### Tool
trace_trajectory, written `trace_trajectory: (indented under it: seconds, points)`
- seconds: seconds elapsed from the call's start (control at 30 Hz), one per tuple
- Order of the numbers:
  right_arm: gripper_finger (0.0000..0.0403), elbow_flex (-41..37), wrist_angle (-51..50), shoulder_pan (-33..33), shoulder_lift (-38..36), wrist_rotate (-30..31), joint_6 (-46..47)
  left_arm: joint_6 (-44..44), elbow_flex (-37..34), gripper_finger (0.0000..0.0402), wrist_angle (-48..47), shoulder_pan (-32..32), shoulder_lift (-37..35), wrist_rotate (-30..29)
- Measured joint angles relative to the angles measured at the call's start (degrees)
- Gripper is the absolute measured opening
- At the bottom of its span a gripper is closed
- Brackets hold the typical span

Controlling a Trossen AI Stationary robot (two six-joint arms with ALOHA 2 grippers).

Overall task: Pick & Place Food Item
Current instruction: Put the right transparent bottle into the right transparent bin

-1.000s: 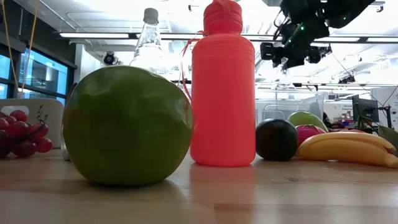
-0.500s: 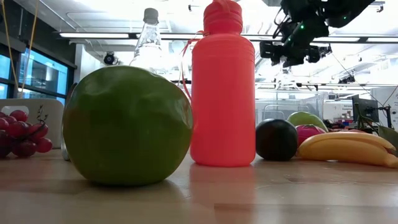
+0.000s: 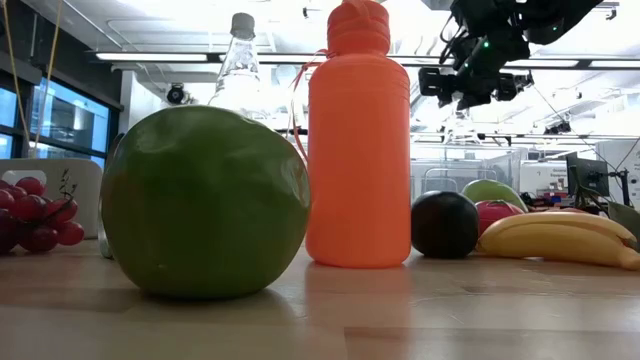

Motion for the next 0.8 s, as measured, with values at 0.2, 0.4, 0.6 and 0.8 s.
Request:
trace_trajectory:
  seconds: [0.2, 0.4, 0.6, 0.8]
  points:
    - [0.02, 0.0, 0.04, 0.09, 0.0, 0.04, 0.0, -0.02, 0.0, 0.0, 0.0, 0.0, 0.0, 0.01]
    - [0.0215, 0.02, -0.26, 0.09, 0.0, -0.02, 0.03, -0.01, 0.0, 0.0, -0.01, 0.0, 0.0, 0.01]
    - [0.0215, 0.04, 1.41, 0.11, 0.01, -1.65, -1.37, -0.01, 0.0, 0.0, 0.0, 0.0, 0.0, 0.01]
    - [0.0215, 0.04, 2.46, 0.51, -2.47, -2.61, -1.7, -0.01, -0.02, 0.0, -0.02, -0.02, 0.0, 0.01]
